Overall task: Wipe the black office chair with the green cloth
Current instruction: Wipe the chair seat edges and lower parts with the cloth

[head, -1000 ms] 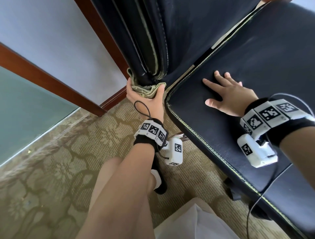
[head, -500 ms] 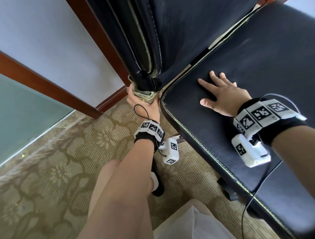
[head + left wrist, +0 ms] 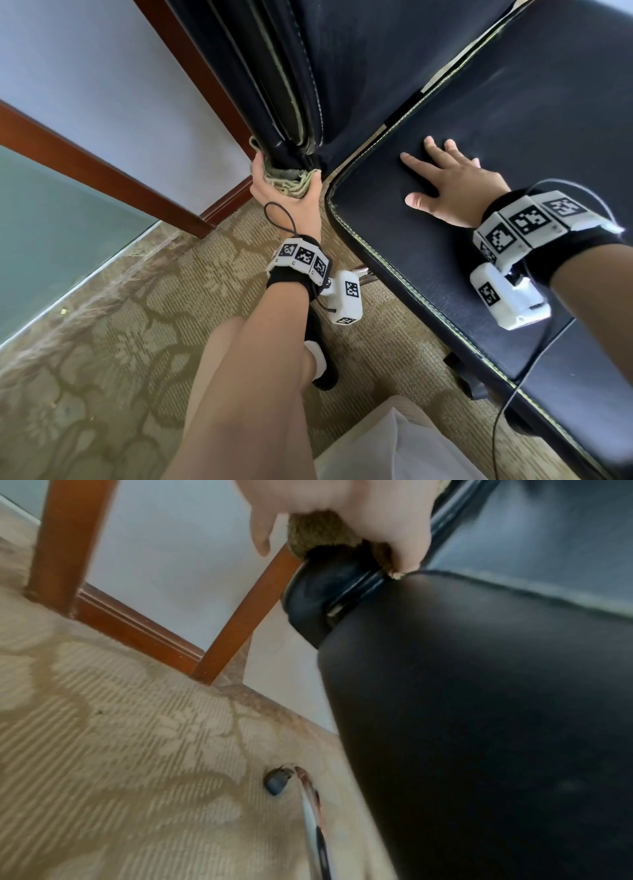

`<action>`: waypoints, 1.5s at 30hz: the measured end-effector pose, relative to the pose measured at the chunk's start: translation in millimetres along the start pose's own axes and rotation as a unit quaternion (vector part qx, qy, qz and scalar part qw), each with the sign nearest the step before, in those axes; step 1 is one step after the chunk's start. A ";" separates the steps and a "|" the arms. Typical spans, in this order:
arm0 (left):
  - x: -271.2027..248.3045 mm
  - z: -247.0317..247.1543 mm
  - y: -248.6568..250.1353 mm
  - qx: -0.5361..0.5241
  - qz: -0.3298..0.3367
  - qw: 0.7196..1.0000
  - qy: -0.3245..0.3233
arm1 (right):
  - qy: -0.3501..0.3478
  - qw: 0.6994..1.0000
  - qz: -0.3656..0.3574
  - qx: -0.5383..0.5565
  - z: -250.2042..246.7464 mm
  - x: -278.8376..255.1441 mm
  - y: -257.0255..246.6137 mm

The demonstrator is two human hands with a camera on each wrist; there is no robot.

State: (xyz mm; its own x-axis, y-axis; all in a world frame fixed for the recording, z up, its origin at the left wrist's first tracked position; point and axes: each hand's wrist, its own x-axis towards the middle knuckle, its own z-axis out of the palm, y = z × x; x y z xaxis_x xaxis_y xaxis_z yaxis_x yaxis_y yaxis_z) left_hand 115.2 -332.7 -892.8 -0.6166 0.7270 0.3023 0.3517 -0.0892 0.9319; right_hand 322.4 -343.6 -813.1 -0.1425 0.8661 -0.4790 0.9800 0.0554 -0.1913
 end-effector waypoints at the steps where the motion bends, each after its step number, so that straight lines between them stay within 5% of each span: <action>1: -0.8 0.5 -2.3 0.011 -0.004 1.000 -0.001 | -0.002 1.000 0.000 0.000 -0.1 0.4 0.2; 8: -4.7 -10.0 -16.7 0.083 -0.041 0.994 -0.057 | -0.018 1.000 -0.002 0.000 -1.2 5.0 4.0; 20: 0.4 -8.2 23.0 -0.003 0.013 1.000 0.022 | -0.012 1.000 -0.005 -0.003 0.4 -1.3 2.8; 32: 2.2 -35.9 29.5 0.008 -0.050 0.974 -0.219 | -0.009 1.000 -0.007 0.001 0.5 -2.6 3.7; 45: -3.0 -5.9 29.8 0.001 -0.014 1.000 0.003 | -0.009 1.000 -0.013 0.005 1.1 -3.0 4.3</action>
State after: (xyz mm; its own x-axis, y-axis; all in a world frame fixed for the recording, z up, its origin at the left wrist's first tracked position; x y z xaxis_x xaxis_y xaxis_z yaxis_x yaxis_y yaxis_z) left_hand 123.4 -341.5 -864.8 -0.6306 0.7249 0.2772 0.3357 -0.0672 0.9396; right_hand 326.8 -346.5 -813.4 -0.1701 0.8552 -0.4895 0.9745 0.0723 -0.2123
